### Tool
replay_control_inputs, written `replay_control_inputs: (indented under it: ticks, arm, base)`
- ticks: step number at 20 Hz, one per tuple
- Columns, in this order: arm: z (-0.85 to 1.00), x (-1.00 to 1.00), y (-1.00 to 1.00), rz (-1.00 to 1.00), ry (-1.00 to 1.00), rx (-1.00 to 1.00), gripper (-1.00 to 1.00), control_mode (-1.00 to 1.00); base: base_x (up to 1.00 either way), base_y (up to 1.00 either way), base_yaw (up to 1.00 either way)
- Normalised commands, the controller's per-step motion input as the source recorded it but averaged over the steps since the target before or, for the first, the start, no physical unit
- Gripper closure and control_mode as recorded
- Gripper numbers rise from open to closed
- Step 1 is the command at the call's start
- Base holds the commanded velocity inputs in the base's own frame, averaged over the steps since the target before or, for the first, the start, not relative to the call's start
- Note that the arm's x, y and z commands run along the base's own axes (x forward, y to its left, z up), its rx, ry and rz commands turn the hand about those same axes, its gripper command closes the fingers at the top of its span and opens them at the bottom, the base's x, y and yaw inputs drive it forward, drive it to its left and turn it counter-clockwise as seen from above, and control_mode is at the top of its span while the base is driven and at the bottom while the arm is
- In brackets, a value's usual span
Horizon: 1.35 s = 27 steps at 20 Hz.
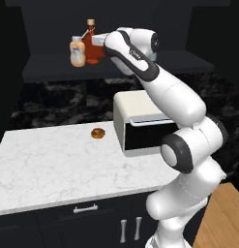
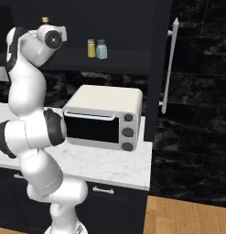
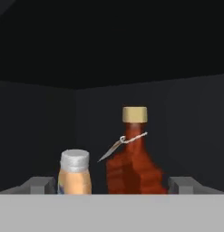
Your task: Put the shaker and condiment bottle from the counter next to their counterparts in the cabinet.
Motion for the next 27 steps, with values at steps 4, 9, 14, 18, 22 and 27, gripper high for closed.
replay_control_inputs:
  ticks: [4,9,14,18,22,27]
  arm:
    - [-0.13,-0.86,-0.46,0.00,-0.02,-0.07,-1.00,-1.00]
    - [-0.46,-1.00,-0.40,0.00,0.02,-0.02,-1.00,-1.00]
    - [-0.97,-1.00,-0.01,0.01,0.17,-0.05,-1.00,-1.00]
    - [-0.99,-1.00,0.00,0.01,0.07,-0.05,-1.00,-1.00]
    - [-0.99,-1.00,0.00,0.01,0.06,-0.08,-1.00,-1.00]
    - [-0.98,-0.97,0.00,0.04,0.08,-0.11,-1.00,-1.00]
  base:
    - [0.00,0.00,0.00]
    - [0.00,0.00,0.00]
    - [0.00,0.00,0.00]
    - [0.00,0.00,0.00]
    - [0.00,0.00,0.00]
    - [0.00,0.00,0.00]
